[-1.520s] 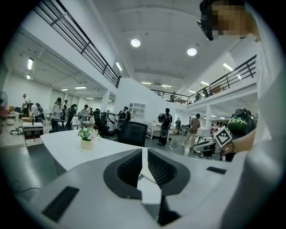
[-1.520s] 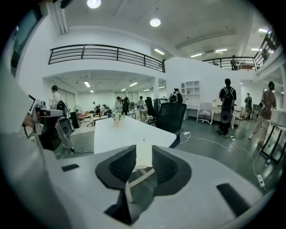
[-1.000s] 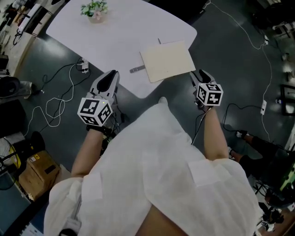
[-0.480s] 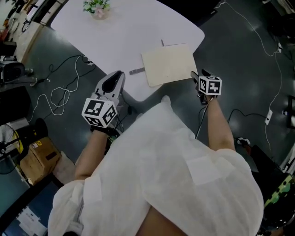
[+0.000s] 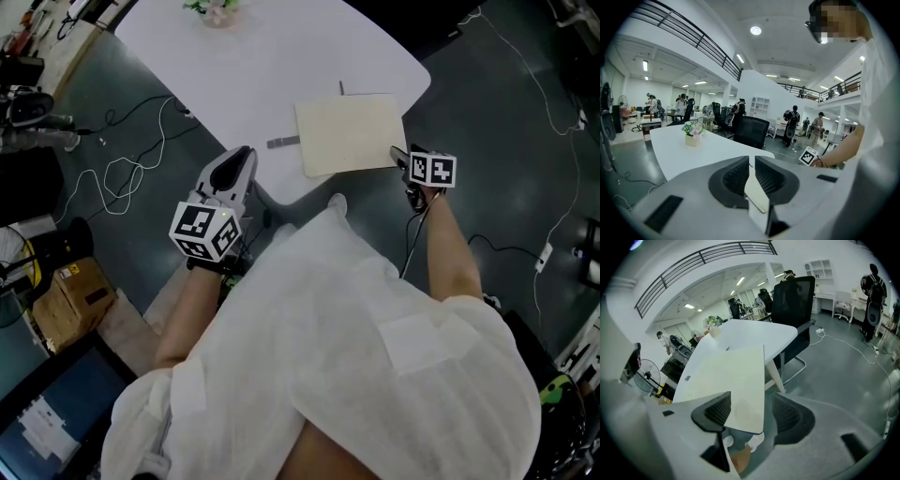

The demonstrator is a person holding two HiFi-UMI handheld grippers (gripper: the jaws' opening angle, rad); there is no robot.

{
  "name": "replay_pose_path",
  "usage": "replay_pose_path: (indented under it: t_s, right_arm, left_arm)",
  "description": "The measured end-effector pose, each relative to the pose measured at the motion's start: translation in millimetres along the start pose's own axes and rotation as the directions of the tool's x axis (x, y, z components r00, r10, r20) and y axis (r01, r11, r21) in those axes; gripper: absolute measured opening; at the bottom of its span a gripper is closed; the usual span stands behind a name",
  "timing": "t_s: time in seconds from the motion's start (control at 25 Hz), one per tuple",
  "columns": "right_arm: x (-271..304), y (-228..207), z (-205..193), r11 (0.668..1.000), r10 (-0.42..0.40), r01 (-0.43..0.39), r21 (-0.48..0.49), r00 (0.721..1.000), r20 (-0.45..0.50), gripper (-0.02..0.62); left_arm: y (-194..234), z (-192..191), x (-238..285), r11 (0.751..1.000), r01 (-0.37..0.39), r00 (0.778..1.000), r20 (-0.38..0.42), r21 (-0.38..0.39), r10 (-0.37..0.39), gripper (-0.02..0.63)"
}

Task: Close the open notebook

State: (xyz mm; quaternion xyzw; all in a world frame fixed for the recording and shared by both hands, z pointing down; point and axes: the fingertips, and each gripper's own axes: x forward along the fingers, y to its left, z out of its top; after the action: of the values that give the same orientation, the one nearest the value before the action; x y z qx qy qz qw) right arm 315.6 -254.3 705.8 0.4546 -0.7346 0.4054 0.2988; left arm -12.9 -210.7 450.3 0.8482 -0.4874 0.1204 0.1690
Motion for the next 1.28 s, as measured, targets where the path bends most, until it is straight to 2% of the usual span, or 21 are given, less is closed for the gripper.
replay_pose_path:
  t_s: [0.24, 0.56, 0.72, 1.0, 1.28]
  right_arm:
    - [7.1, 10.3, 1.2, 0.999, 0.041, -0.041, 0.004, 0.999, -0.036, 0.264]
    - [-18.4, 19.7, 17.3, 0.999, -0.033, 0.034, -0.015, 0.999, 0.036, 0.233]
    - [-38.2, 32.9, 29.8, 0.993, -0.086, 0.093, -0.071, 0.992, 0.096, 0.213]
    - [-68.8, 71.2, 48.8, 0.955, -0.168, 0.21, -0.208, 0.965, 0.203, 0.175]
    - [-88.5, 131.8, 63.9, 0.915, -0.178, 0.273, -0.297, 0.934, 0.308, 0.078]
  left_arm:
    - [3.4, -0.7, 1.7, 1.0, -0.005, 1.0, 0.011, -0.013, 0.005, 0.034]
    - [14.5, 1.4, -8.3, 1.0, 0.003, 0.999, 0.032, -0.02, -0.002, 0.034]
    - [21.7, 1.1, -16.9, 1.0, 0.013, 0.999, 0.039, -0.02, -0.012, 0.034]
    - [32.8, -3.7, -40.0, 0.999, 0.031, 0.998, 0.055, -0.019, -0.03, 0.034]
    - [46.4, -13.2, -73.1, 0.999, 0.039, 0.997, 0.063, -0.025, -0.037, 0.034]
